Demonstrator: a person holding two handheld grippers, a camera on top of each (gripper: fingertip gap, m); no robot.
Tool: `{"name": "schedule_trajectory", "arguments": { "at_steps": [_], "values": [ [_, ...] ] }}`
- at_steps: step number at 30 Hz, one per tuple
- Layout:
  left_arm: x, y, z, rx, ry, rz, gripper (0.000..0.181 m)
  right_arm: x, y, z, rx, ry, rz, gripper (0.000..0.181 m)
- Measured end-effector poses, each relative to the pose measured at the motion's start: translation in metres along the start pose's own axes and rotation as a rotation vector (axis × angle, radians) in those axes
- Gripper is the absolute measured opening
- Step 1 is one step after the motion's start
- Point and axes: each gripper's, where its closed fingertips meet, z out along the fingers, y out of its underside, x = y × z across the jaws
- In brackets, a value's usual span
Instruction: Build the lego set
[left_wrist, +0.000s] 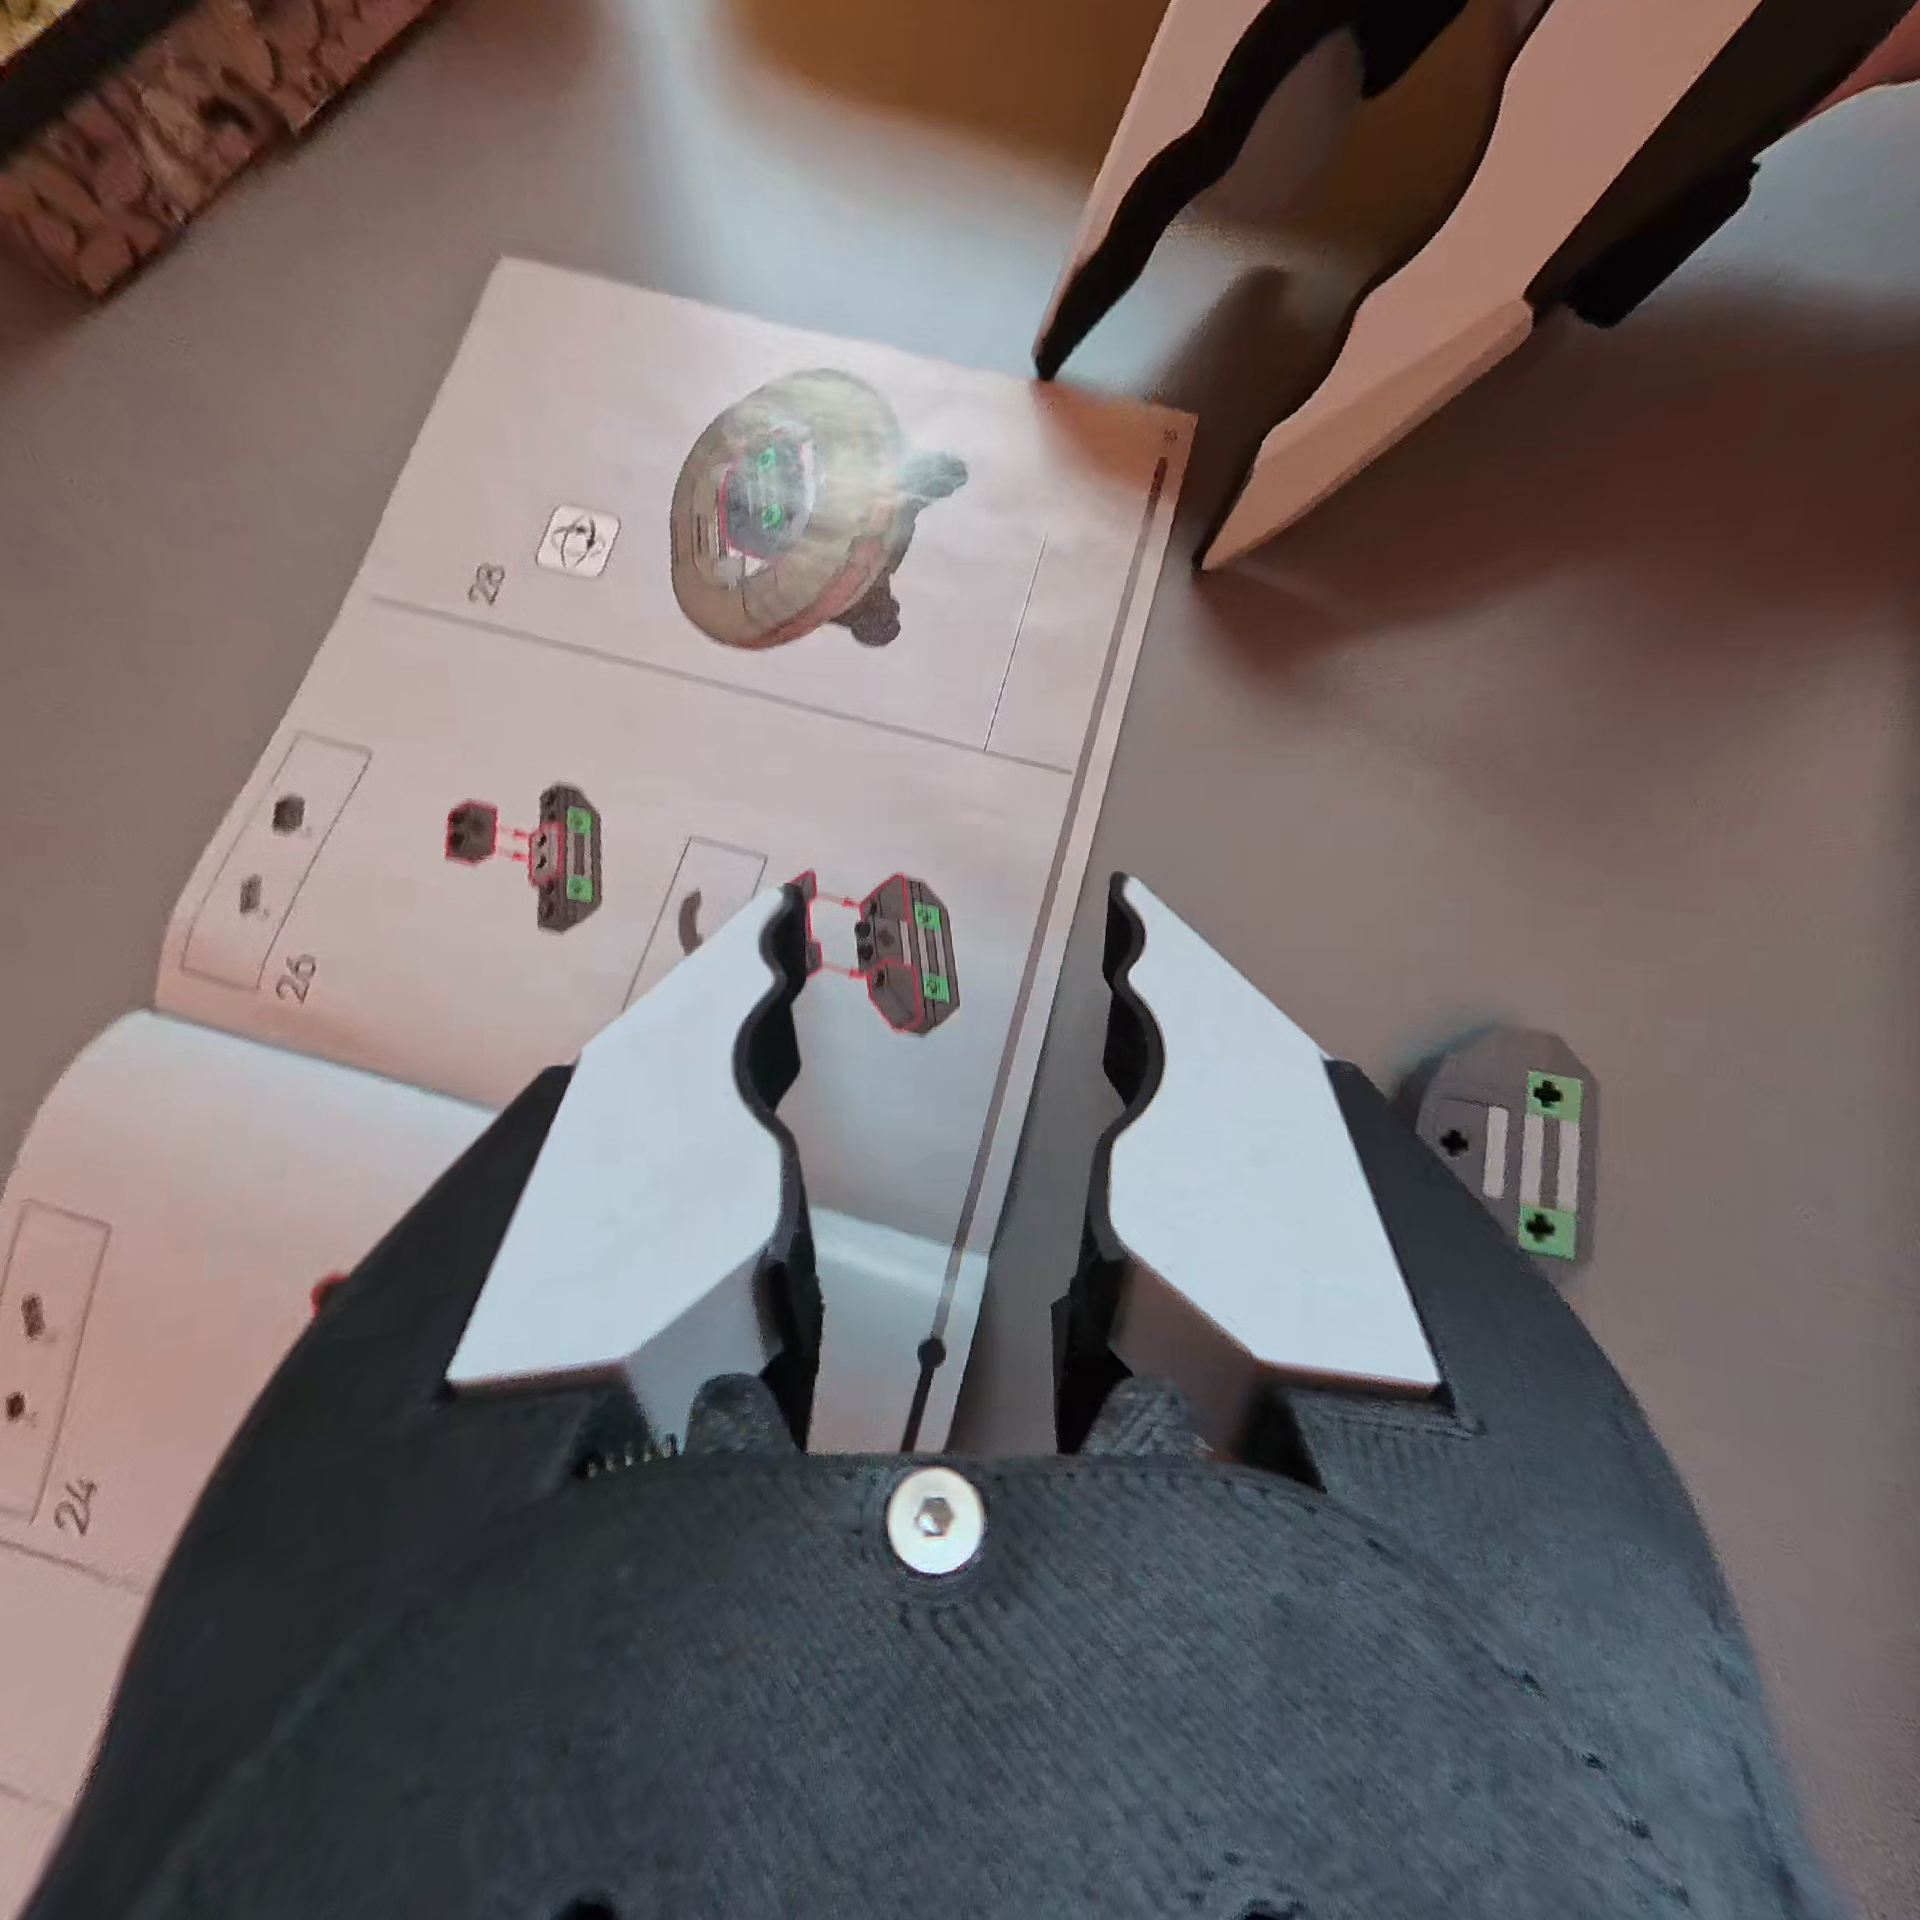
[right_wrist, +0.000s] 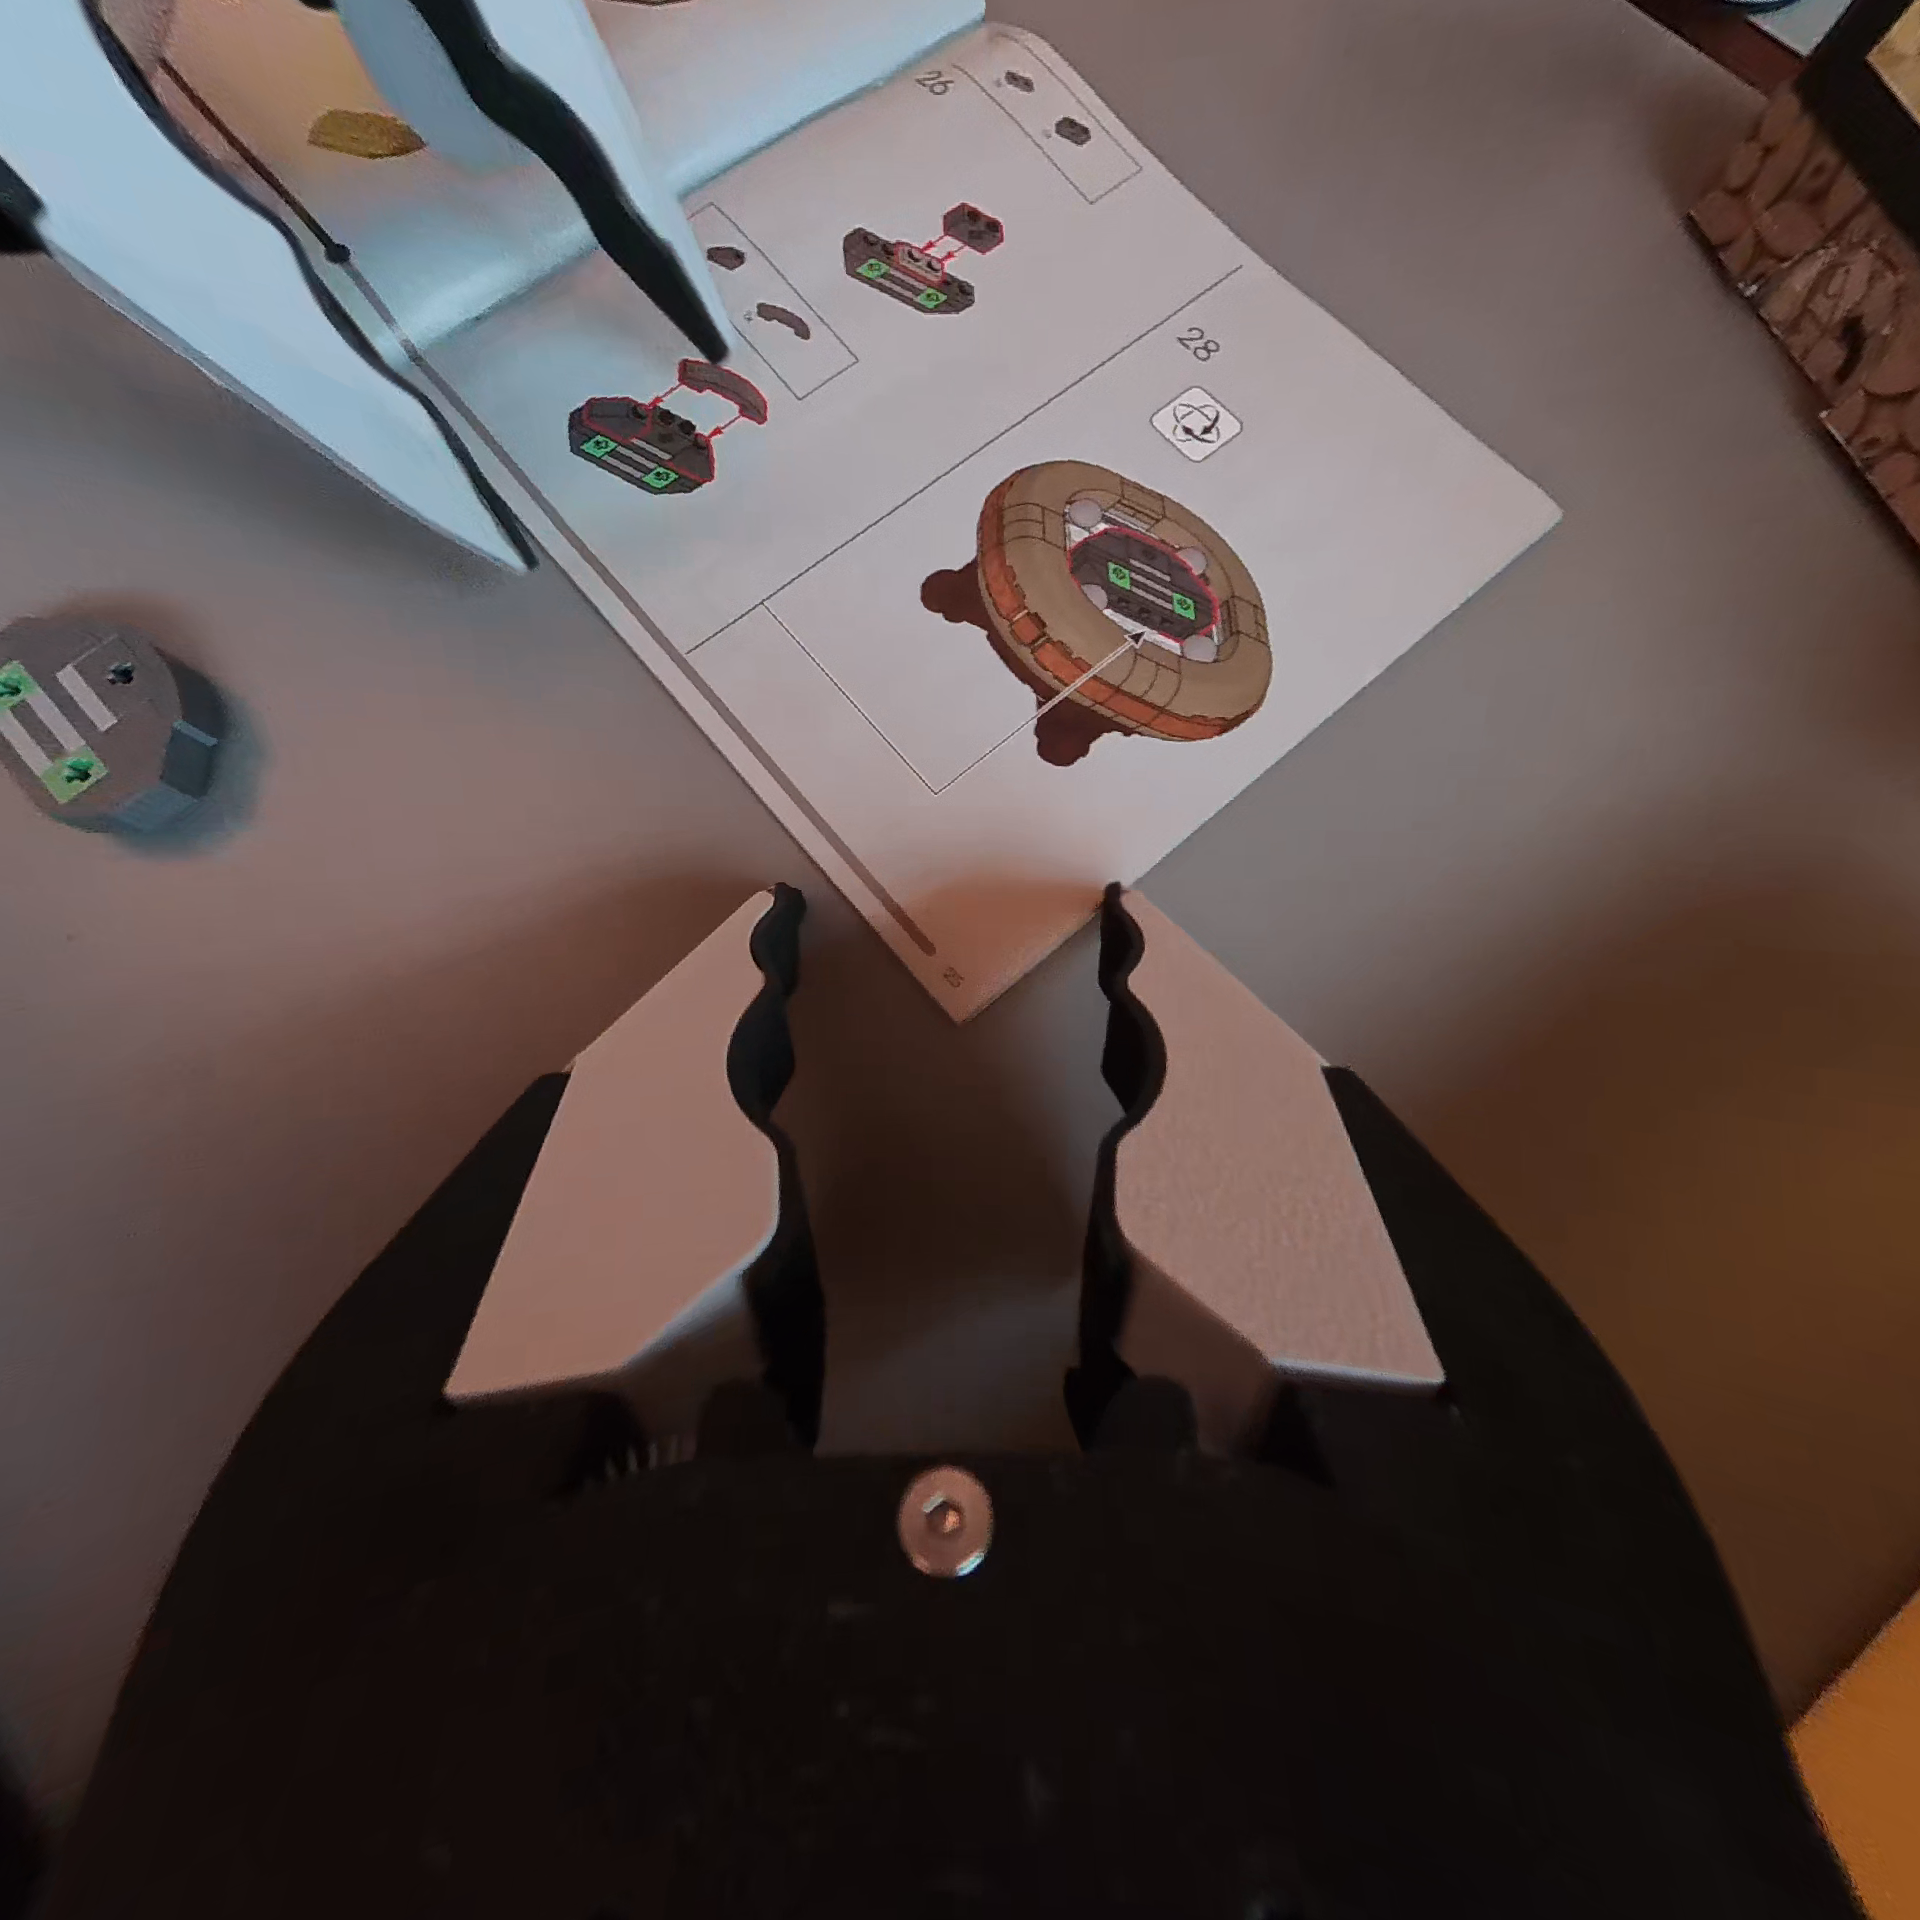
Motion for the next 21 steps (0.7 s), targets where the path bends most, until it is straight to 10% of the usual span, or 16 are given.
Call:
{"name": "schedule_trajectory", "arguments": {
  "at_steps": [21],
  "values": [
    [0.0014, 0.0042, 0.0102, -0.007, 0.051, -0.004, 0.046, -0.0029, -0.01, -0.0016, 0.05, -0.01, -0.004, 0.054]
  ]
}}
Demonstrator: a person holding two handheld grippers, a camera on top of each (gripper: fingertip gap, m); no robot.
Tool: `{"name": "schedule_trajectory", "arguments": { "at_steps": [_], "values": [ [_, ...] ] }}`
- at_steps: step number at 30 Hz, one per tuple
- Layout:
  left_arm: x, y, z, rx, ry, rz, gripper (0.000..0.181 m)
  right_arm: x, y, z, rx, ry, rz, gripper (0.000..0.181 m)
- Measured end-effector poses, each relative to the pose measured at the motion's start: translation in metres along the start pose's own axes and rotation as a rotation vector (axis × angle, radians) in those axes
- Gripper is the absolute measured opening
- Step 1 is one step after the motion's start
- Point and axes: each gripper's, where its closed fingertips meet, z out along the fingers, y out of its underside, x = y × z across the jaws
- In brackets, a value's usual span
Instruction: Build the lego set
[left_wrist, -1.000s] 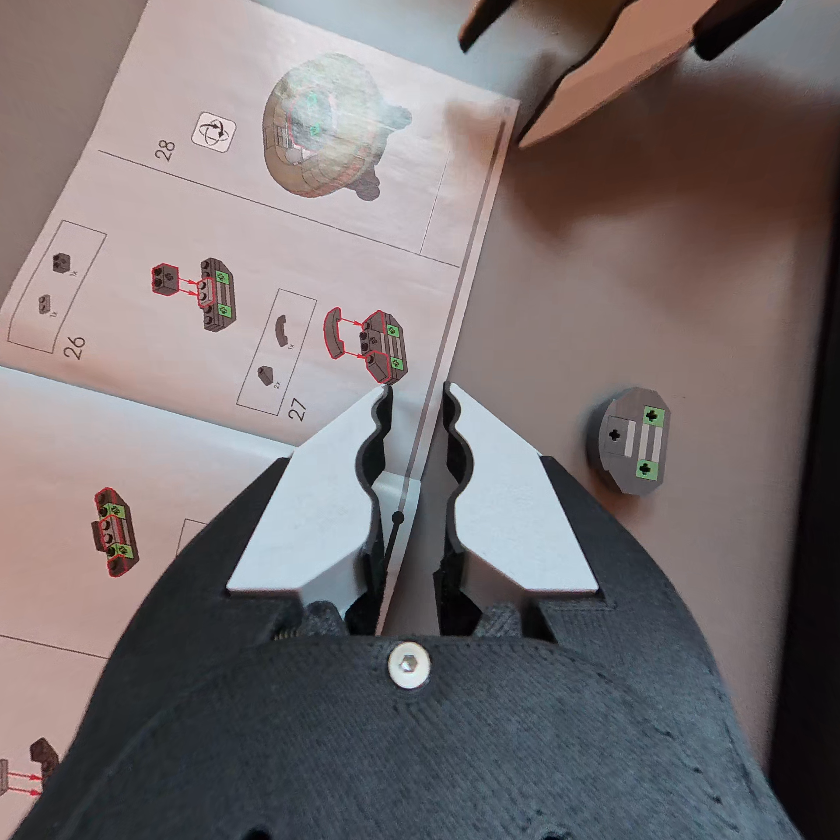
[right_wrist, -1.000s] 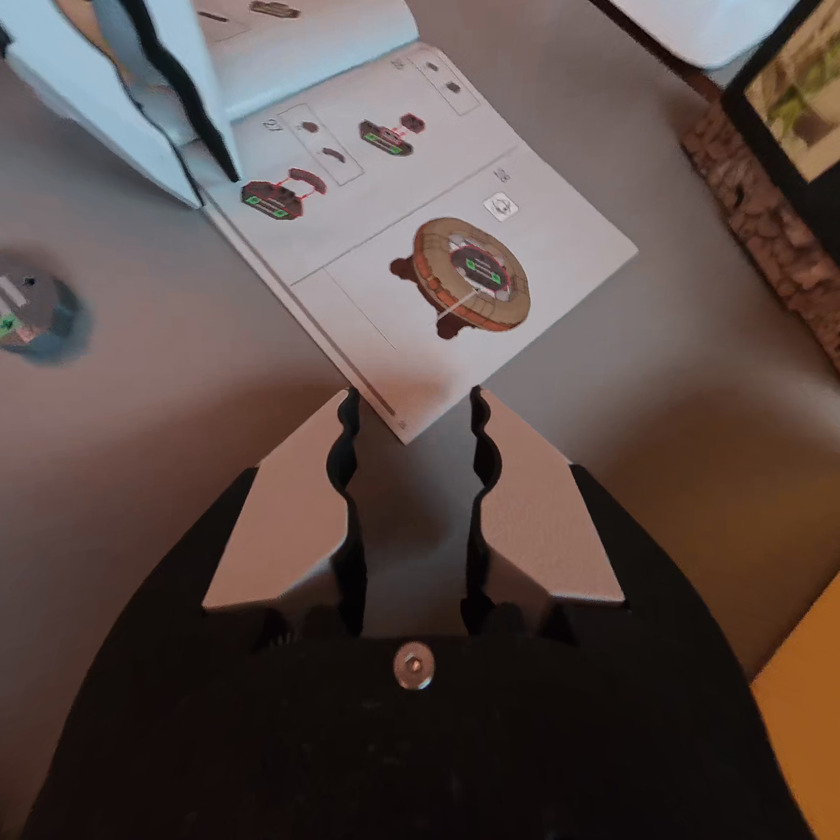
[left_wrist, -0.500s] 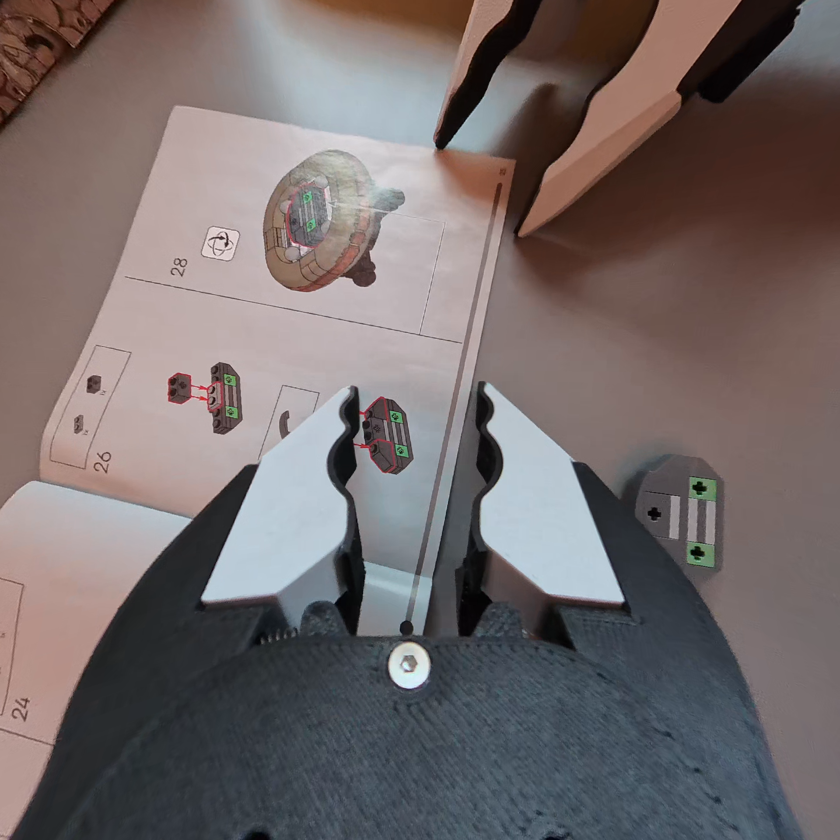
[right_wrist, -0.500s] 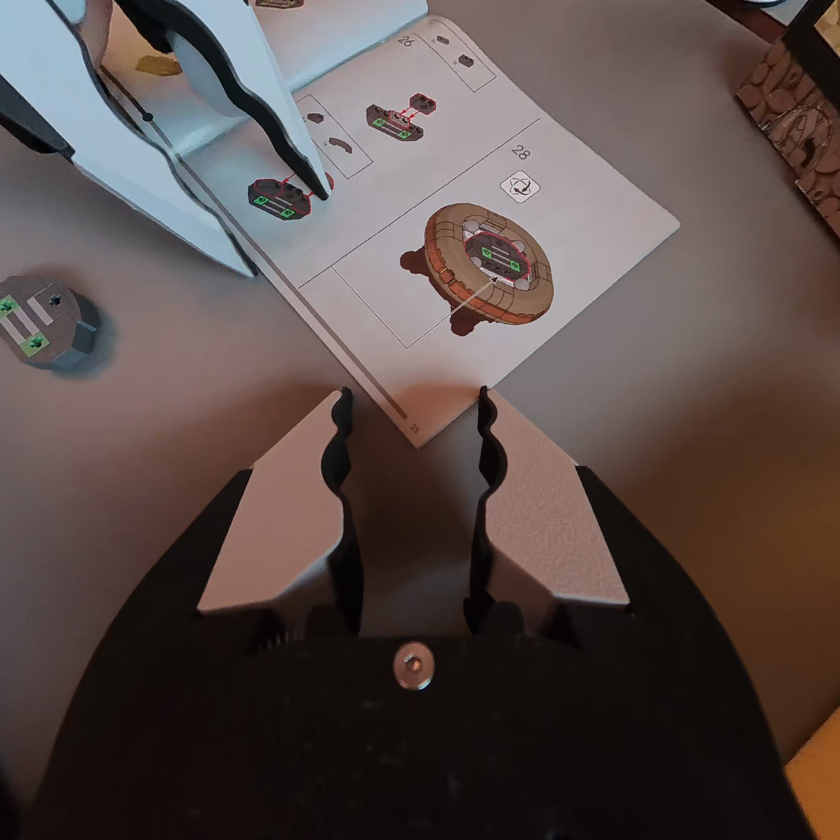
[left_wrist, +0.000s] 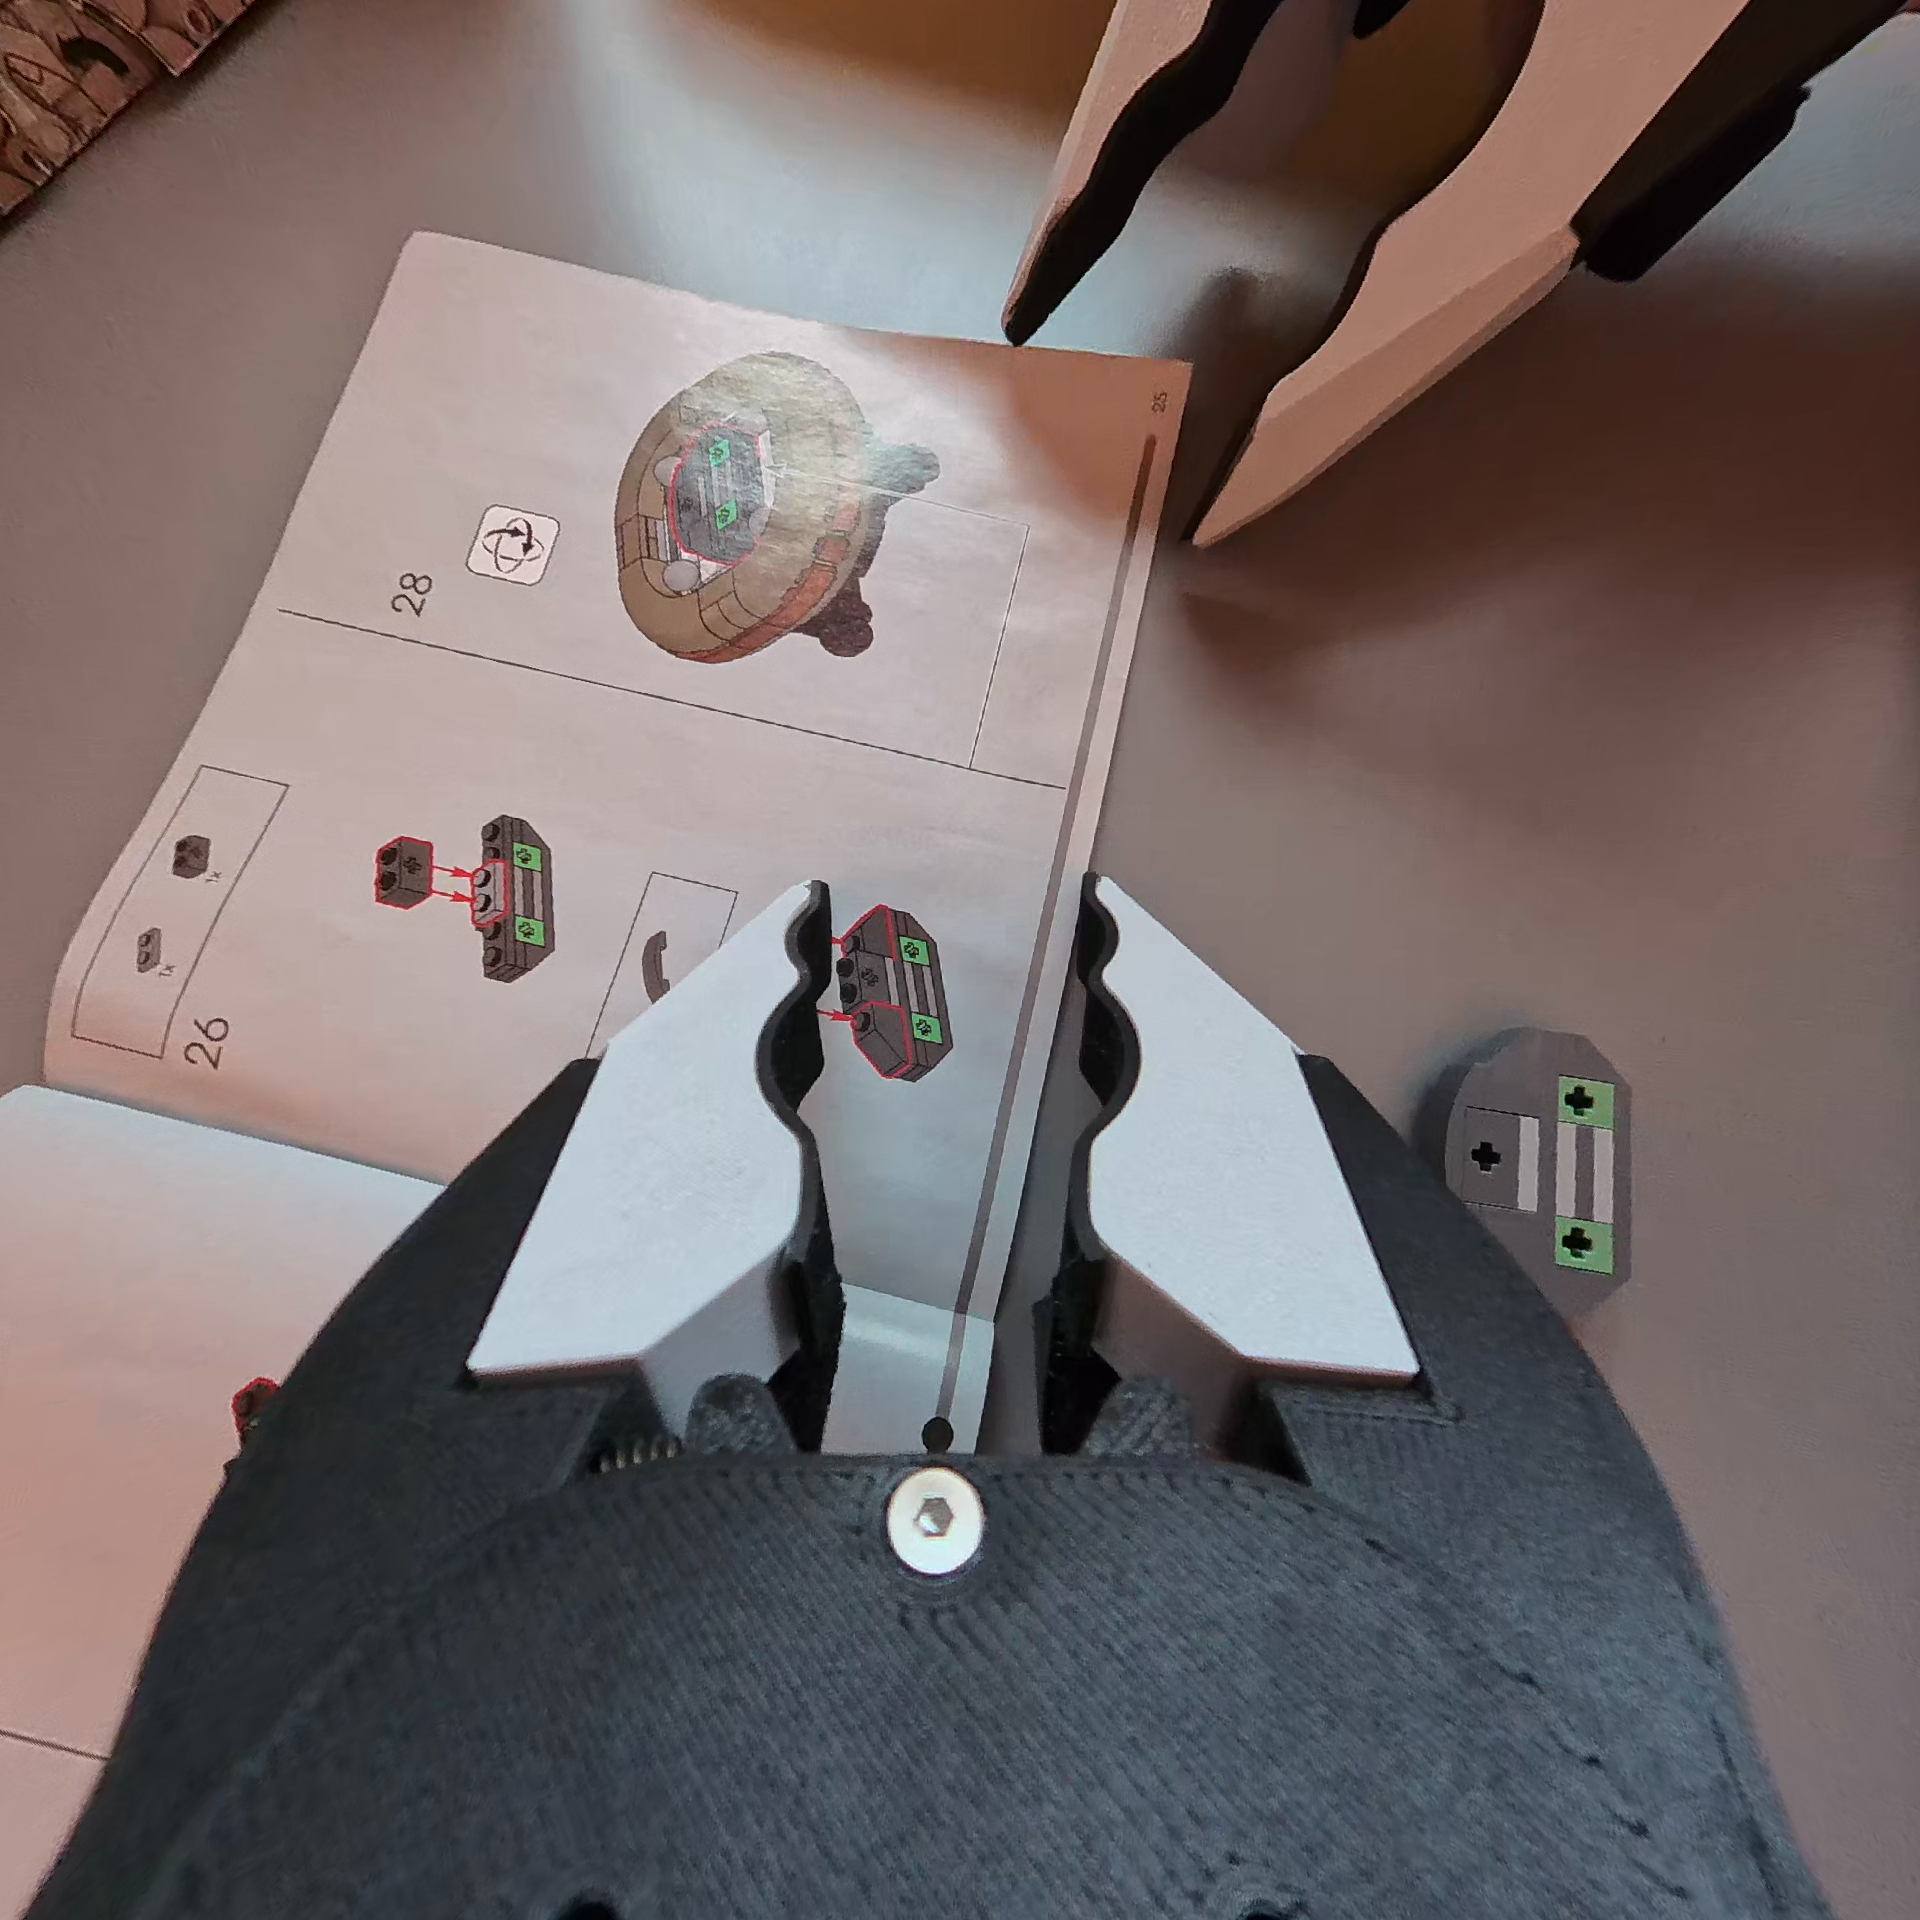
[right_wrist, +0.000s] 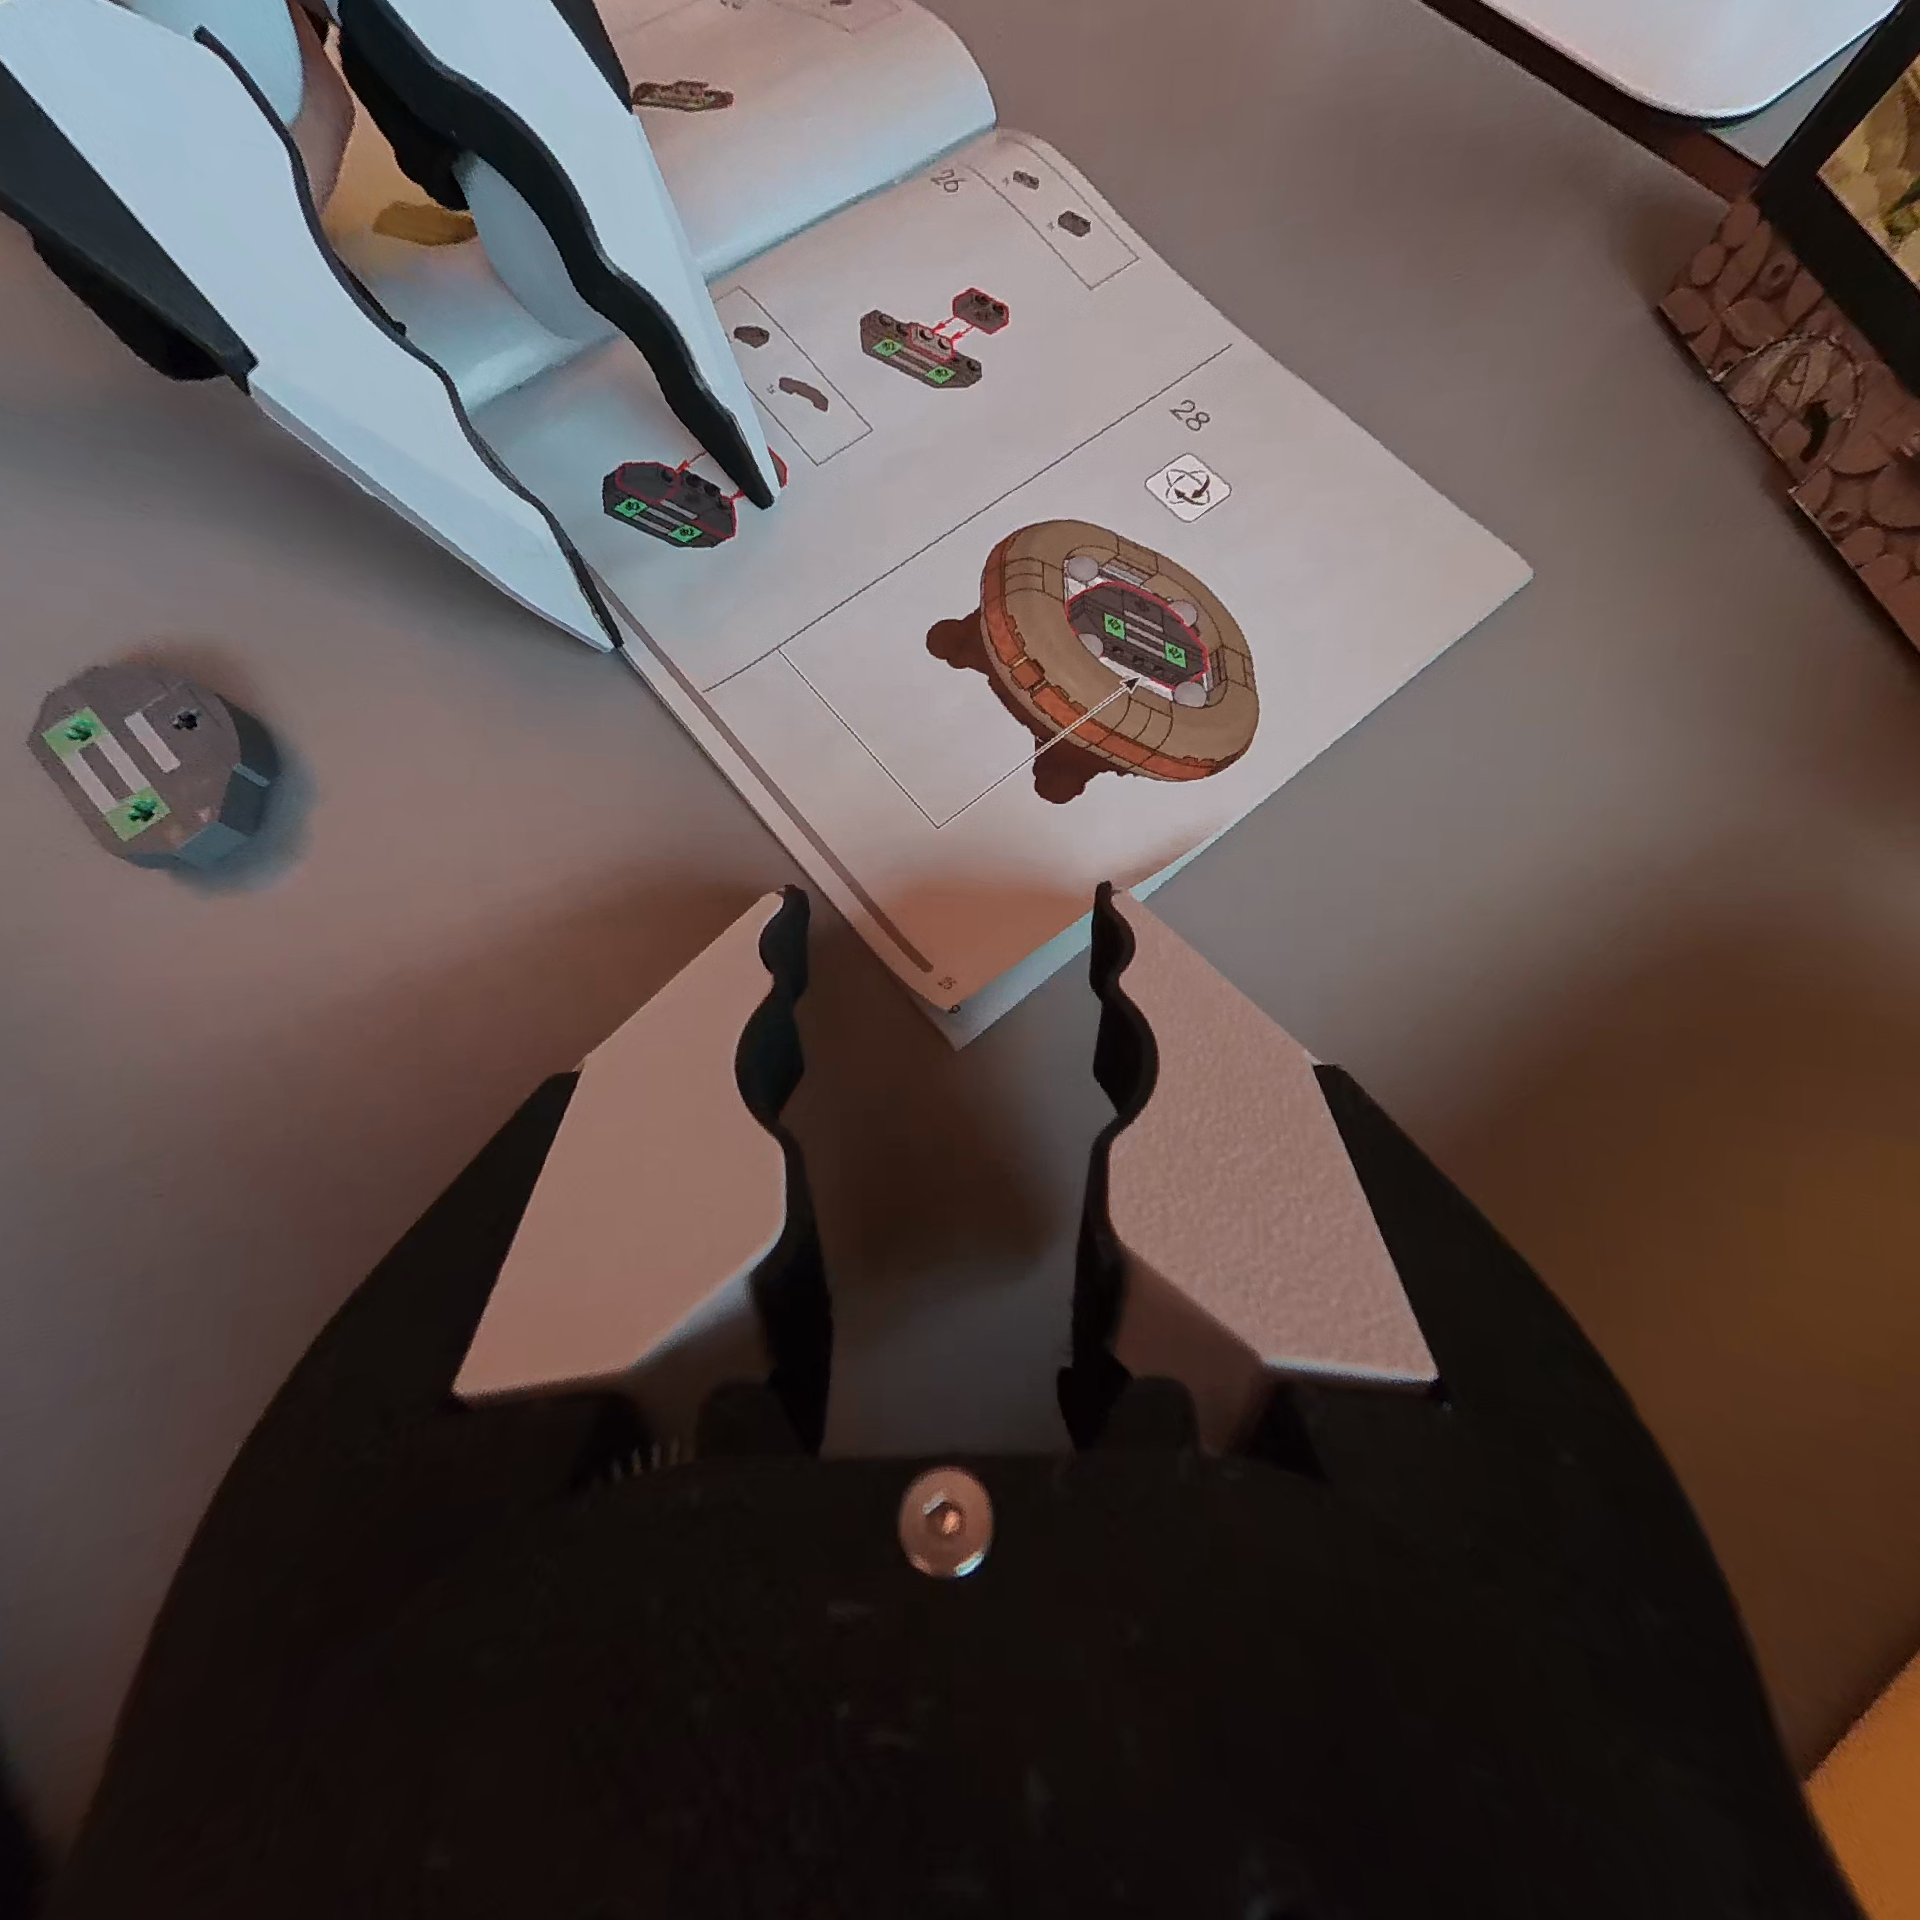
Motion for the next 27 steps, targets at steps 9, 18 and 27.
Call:
{"name": "schedule_trajectory", "arguments": {
  "at_steps": [9, 18, 27],
  "values": [
    [-0.001, -0.001, -0.001, 0.02, 0.019, -0.037, 0.045, -0.002, -0.008, -0.001, 0.047, -0.019, 0.014, 0.054],
    [-0.002, -0.002, -0.002, 0.047, 0.058, -0.083, 0.039, -0.008, -0.024, -0.004, 0.152, -0.106, 0.115, 0.05],
    [-0.002, -0.001, -0.003, 0.051, 0.065, -0.091, 0.037, -0.007, -0.021, -0.004, 0.155, -0.213, 0.321, 0.049]
  ]
}}
